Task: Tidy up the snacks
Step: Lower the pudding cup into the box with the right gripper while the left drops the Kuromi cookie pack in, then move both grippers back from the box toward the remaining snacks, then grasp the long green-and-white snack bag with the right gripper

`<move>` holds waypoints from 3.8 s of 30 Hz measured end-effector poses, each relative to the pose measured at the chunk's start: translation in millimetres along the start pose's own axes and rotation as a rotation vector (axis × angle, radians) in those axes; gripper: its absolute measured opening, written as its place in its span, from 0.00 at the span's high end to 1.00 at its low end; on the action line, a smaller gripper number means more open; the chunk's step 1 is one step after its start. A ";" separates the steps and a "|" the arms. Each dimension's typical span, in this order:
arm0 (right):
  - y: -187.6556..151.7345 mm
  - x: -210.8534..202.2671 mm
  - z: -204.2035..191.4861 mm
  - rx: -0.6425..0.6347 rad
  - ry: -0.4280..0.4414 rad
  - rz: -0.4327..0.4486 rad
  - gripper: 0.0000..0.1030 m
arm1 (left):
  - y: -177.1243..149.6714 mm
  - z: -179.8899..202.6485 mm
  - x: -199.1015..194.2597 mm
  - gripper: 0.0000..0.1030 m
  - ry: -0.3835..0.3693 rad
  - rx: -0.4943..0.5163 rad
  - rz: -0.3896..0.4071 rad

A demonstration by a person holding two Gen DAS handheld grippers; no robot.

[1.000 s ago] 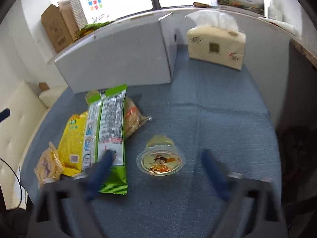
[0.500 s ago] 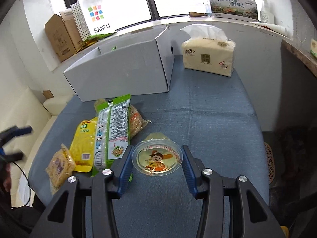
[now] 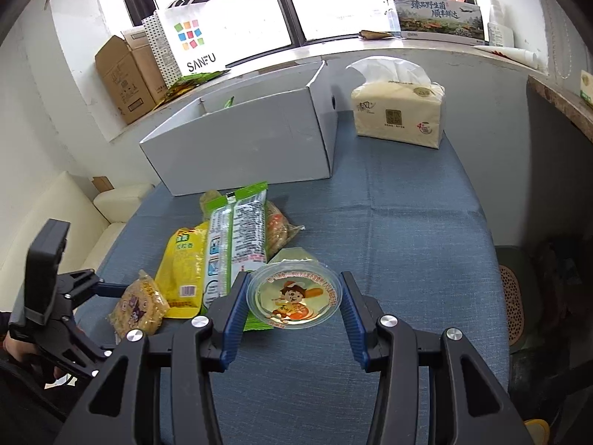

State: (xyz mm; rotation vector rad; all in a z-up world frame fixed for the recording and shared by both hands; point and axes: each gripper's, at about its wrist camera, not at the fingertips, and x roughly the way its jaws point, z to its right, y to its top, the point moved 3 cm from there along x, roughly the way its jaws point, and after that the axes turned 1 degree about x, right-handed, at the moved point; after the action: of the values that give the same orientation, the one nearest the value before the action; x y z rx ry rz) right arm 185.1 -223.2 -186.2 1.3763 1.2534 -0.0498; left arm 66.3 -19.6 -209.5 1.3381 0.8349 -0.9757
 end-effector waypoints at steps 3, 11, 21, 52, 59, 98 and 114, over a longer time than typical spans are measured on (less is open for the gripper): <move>0.8 -1.4 -3.2 -0.003 0.007 0.005 0.50 | -1.5 -4.3 -8.6 0.26 0.017 0.007 0.024; 6.0 -6.6 -13.4 -0.019 0.020 0.023 0.50 | 3.7 -34.2 -58.5 0.26 -0.029 -0.085 0.210; 52.2 -19.4 -32.4 -0.041 0.083 0.110 0.50 | 56.6 -85.1 -130.2 0.26 -0.067 -0.191 0.492; 234.4 81.7 -37.0 0.016 0.094 0.107 0.00 | 216.1 -171.8 -83.2 0.00 0.067 -0.255 0.432; 211.1 25.5 -57.0 -0.080 0.112 0.181 0.00 | 184.4 -141.1 -132.7 0.00 0.016 -0.199 0.550; 20.7 -38.7 -36.1 -0.133 0.007 0.104 0.00 | 20.9 -49.8 -175.4 0.00 -0.018 -0.129 0.596; 4.3 87.7 -83.9 -0.328 -0.236 -0.177 0.01 | 10.3 -47.0 -154.6 0.00 -0.055 -0.145 0.539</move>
State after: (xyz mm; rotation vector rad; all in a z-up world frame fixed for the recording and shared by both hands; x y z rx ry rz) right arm 172.5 -106.6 -218.0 0.9470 1.1246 -0.1201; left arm 18.6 40.9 -67.1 1.3078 0.4529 -0.5149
